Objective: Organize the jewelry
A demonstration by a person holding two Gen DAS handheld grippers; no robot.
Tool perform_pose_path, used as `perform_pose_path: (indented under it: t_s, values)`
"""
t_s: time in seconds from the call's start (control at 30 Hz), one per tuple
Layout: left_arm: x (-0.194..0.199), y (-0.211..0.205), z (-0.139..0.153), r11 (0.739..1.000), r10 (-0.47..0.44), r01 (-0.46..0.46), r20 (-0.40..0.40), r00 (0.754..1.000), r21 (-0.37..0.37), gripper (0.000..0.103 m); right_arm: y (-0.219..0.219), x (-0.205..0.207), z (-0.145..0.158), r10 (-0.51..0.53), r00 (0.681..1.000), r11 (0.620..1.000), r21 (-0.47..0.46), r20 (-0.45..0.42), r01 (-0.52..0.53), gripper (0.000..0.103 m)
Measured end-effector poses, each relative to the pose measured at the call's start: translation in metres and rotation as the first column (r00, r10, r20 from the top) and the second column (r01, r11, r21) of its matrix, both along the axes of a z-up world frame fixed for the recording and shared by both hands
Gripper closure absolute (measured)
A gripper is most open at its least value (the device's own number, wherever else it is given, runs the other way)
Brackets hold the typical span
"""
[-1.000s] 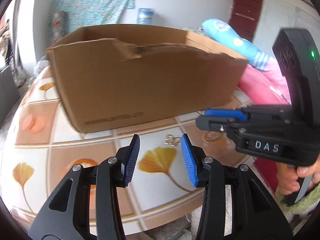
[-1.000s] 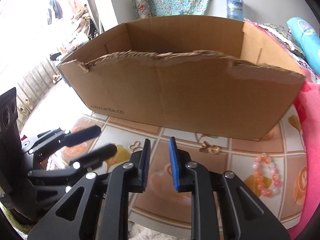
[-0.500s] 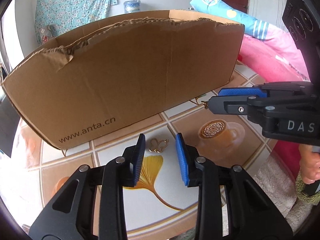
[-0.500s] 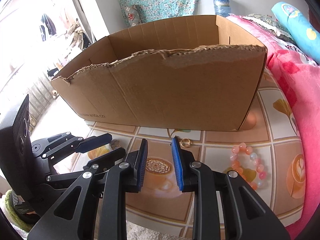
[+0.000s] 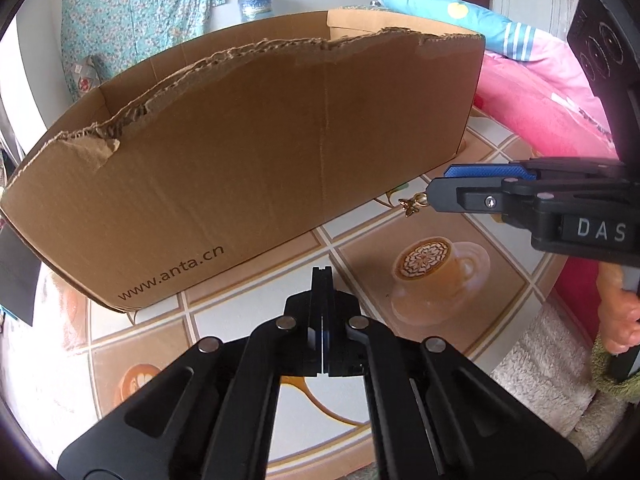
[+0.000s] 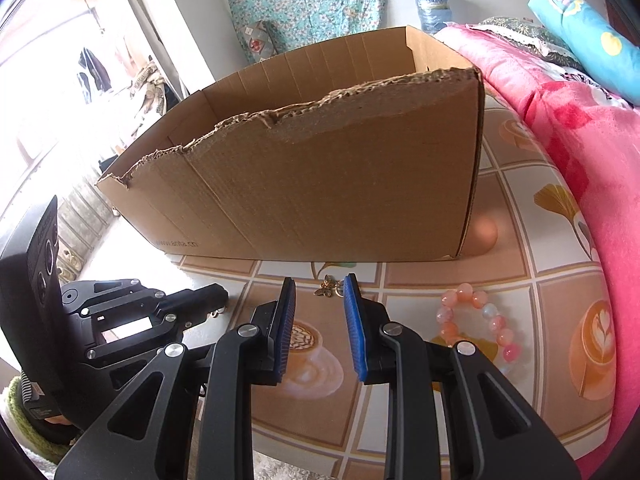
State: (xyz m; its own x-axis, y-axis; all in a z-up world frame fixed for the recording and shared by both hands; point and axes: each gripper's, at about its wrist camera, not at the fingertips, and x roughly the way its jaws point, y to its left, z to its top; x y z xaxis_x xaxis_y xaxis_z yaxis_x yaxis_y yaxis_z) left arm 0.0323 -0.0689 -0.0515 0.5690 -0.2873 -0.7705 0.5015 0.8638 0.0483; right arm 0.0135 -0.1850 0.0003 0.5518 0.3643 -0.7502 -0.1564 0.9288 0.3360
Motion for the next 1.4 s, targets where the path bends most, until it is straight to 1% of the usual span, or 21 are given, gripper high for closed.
perform_pose_path:
  t_s: [0.1, 0.23, 0.33, 0.37, 0.4, 0.47, 0.5, 0.67, 0.87, 1.07, 1.13, 1.2, 1.27, 1.3, 1.4]
  values:
    - [0.0, 0.001, 0.001, 1.0, 0.002, -0.002, -0.01, 1.0, -0.014, 0.103, 0.001, -0.001, 0.0, 0.003, 1.0, 1.0, 0.004, 0.002, -0.003, 0.078]
    - [-0.01, 0.012, 0.008, 0.998, 0.003, -0.002, 0.016, 1.0, -0.055, 0.103, 0.01, -0.003, 0.001, 0.034, 0.999, 0.999, -0.005, 0.009, -0.034, 0.078]
    - [-0.015, 0.016, 0.007, 0.997, -0.013, 0.012, -0.007, 1.0, -0.073, 0.103, 0.021, -0.001, 0.002, 0.061, 0.998, 0.998, -0.015, 0.013, -0.06, 0.078]
    - [-0.017, 0.016, 0.004, 0.997, -0.016, 0.015, -0.014, 1.0, -0.069, 0.1, 0.023, 0.0, 0.002, 0.064, 0.998, 0.998, -0.013, 0.012, -0.064, 0.078]
    - [-0.02, 0.015, 0.002, 0.998, -0.019, 0.018, -0.014, 1.0, -0.06, 0.094, 0.025, 0.002, 0.001, 0.068, 0.998, 0.998, -0.009, 0.01, -0.068, 0.078]
    - [-0.021, 0.01, -0.003, 1.0, -0.012, 0.012, -0.004, 1.0, -0.023, 0.087, 0.029, 0.004, 0.001, 0.075, 0.997, 0.997, -0.005, 0.009, -0.075, 0.078]
    - [-0.022, 0.008, -0.004, 1.0, -0.012, 0.012, 0.004, 1.0, -0.01, 0.086, 0.031, 0.005, 0.002, 0.079, 0.997, 0.997, -0.002, 0.009, -0.079, 0.078]
    - [-0.018, 0.008, -0.006, 1.0, 0.003, -0.003, 0.007, 1.0, -0.014, 0.086, 0.044, 0.008, 0.003, 0.113, 0.993, 0.994, 0.002, 0.014, -0.113, 0.078]
    - [-0.014, 0.013, -0.005, 0.999, 0.026, -0.027, 0.015, 1.0, 0.019, 0.086, 0.05, 0.015, -0.001, 0.156, 0.988, 0.988, 0.015, 0.001, -0.156, 0.078]
    - [-0.006, 0.017, -0.005, 0.995, 0.094, -0.095, 0.03, 0.995, 0.042, 0.086, 0.048, 0.017, -0.007, 0.169, 0.985, 0.985, 0.03, -0.019, -0.168, 0.078]
    - [-0.003, 0.018, -0.005, 0.993, 0.117, -0.118, 0.017, 0.993, 0.03, 0.086, 0.046, 0.016, -0.006, 0.164, 0.986, 0.986, 0.032, -0.018, -0.163, 0.078]
    - [-0.006, 0.018, -0.002, 0.994, 0.112, -0.112, -0.006, 0.994, -0.013, 0.086, 0.044, 0.015, -0.006, 0.157, 0.987, 0.987, 0.032, -0.015, -0.157, 0.078]
    - [-0.008, 0.016, 0.001, 0.995, 0.085, -0.086, -0.018, 0.996, -0.046, 0.086, 0.042, 0.014, -0.005, 0.151, 0.988, 0.988, 0.03, -0.012, -0.151, 0.078]
    - [-0.01, 0.013, 0.002, 0.997, 0.069, -0.07, -0.015, 0.997, -0.043, 0.086, 0.042, 0.013, -0.005, 0.15, 0.989, 0.988, 0.029, -0.011, -0.149, 0.078]
    - [-0.013, 0.0, -0.003, 0.999, 0.046, -0.046, -0.003, 0.999, 0.006, 0.086, 0.042, 0.014, -0.007, 0.147, 0.989, 0.989, 0.032, -0.016, -0.147, 0.078]
